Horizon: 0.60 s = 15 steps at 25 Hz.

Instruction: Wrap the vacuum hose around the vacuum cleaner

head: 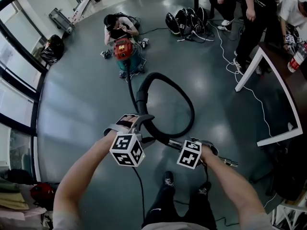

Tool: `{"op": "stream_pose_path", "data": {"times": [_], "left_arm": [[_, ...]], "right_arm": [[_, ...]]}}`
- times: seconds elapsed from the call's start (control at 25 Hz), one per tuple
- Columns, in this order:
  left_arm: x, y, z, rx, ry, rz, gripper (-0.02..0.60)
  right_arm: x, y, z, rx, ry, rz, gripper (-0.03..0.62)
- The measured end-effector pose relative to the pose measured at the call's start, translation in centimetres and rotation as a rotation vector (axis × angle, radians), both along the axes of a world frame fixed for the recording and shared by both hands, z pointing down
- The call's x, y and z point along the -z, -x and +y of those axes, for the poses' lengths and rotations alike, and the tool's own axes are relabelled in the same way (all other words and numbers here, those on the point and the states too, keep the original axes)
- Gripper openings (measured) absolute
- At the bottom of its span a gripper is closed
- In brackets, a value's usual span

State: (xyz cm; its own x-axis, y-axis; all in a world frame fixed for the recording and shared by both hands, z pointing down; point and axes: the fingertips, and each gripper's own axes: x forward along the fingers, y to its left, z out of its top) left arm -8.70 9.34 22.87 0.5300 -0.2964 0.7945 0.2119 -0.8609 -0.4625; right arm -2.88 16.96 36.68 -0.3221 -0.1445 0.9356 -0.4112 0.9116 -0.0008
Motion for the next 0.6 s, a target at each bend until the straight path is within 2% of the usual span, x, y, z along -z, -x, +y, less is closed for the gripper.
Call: {"op": "stream_pose_path", "data": {"times": [0.12, 0.24, 0.4, 0.48, 0.52, 0.6], "left_arm": [[-0.9, 1.8, 0.2, -0.043, 0.008, -0.033, 0.345], [-2.1, 3.4, 0.8, -0.114, 0.015, -0.108, 0.345], [-4.9, 5.2, 2.8, -0.19, 0.078, -0.199, 0.345], [-6.1, 5.8, 3.7, -0.205, 0.115, -0.221, 0.344], [-6.5, 6.1, 4.1, -0.211, 0.133, -0.218, 0.332], [-7.4, 6.6, 4.8, -0.232, 0.159, -0.222, 0.254]], "right_arm": [[0.1, 0.4, 0.2, 0.047, -0.004, 0.05, 0.121], [0.1, 0.8, 0.3, 0.116, -0.01, 0.111, 0.121], [0.3, 1.7, 0.6, 0.202, 0.001, 0.173, 0.12], [0.3, 1.7, 1.3, 0.231, 0.028, 0.202, 0.12], [0.3, 1.6, 1.7, 0.244, 0.046, 0.217, 0.12], [0.2, 1.4, 2.4, 0.277, 0.078, 0.245, 0.12]]}}
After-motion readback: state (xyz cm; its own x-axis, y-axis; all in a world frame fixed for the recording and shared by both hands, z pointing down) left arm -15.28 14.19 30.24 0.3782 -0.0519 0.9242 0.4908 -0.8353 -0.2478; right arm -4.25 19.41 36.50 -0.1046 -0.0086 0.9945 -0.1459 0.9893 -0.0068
